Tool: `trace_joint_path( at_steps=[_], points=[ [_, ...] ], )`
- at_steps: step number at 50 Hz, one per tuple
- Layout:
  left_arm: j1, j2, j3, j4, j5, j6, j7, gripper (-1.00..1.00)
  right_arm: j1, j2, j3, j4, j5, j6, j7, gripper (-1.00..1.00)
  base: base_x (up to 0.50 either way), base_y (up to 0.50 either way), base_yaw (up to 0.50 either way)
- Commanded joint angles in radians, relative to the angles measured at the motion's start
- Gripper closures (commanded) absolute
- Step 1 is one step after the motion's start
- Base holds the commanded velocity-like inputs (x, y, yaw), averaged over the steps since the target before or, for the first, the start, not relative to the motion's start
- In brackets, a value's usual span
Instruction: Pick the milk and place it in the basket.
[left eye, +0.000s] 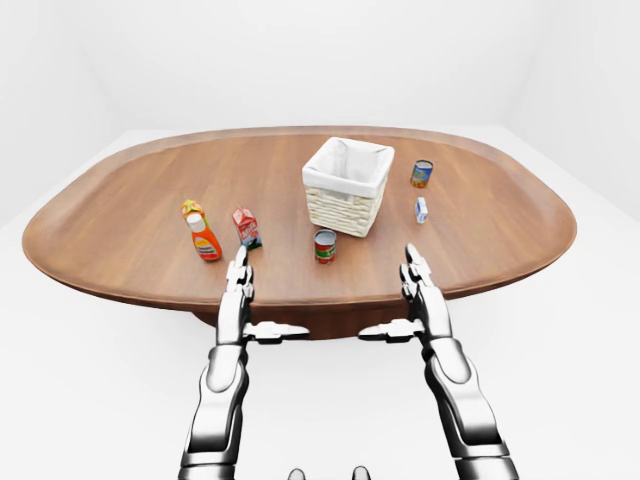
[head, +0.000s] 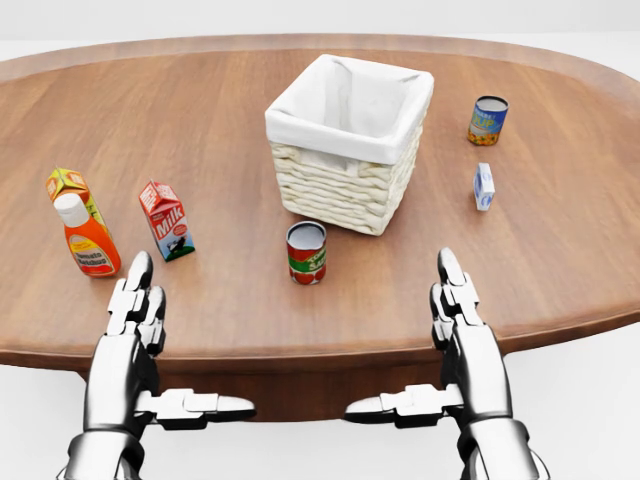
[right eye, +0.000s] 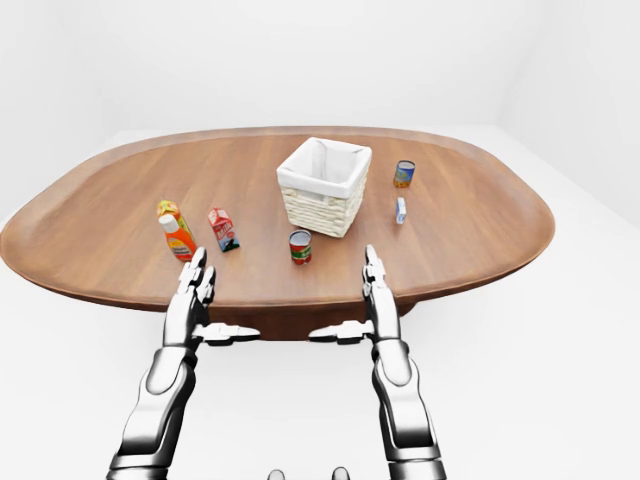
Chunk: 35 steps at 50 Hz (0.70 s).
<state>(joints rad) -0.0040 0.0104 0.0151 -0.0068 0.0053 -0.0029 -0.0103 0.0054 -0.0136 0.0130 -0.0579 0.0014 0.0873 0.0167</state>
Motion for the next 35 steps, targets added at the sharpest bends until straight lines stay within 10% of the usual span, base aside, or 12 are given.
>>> trace_joint_path(
  at_steps=[1, 8, 35],
  points=[
    [0.01, 0.022, 0.024, -0.092, 0.039, 0.007, -0.015, -1.0, 0.054, -0.039, 0.047, -0.175, -0.102, 0.0, 0.083, -1.0, 0.0, 0.0, 0.0],
    [0.019, 0.018, 0.041, -0.216, 0.026, 0.09, -0.031, -1.0, 0.112, -0.023, 0.022, -0.304, -0.192, 0.0, 0.104, -1.0, 0.0, 0.0, 0.0],
    [0.204, 0.003, -0.06, -0.643, 0.155, 0.09, -0.096, -1.0, 0.237, -0.012, 0.053, -0.605, -0.218, 0.0, 0.165, -1.0, 0.0, 0.0, 0.0]
  ],
)
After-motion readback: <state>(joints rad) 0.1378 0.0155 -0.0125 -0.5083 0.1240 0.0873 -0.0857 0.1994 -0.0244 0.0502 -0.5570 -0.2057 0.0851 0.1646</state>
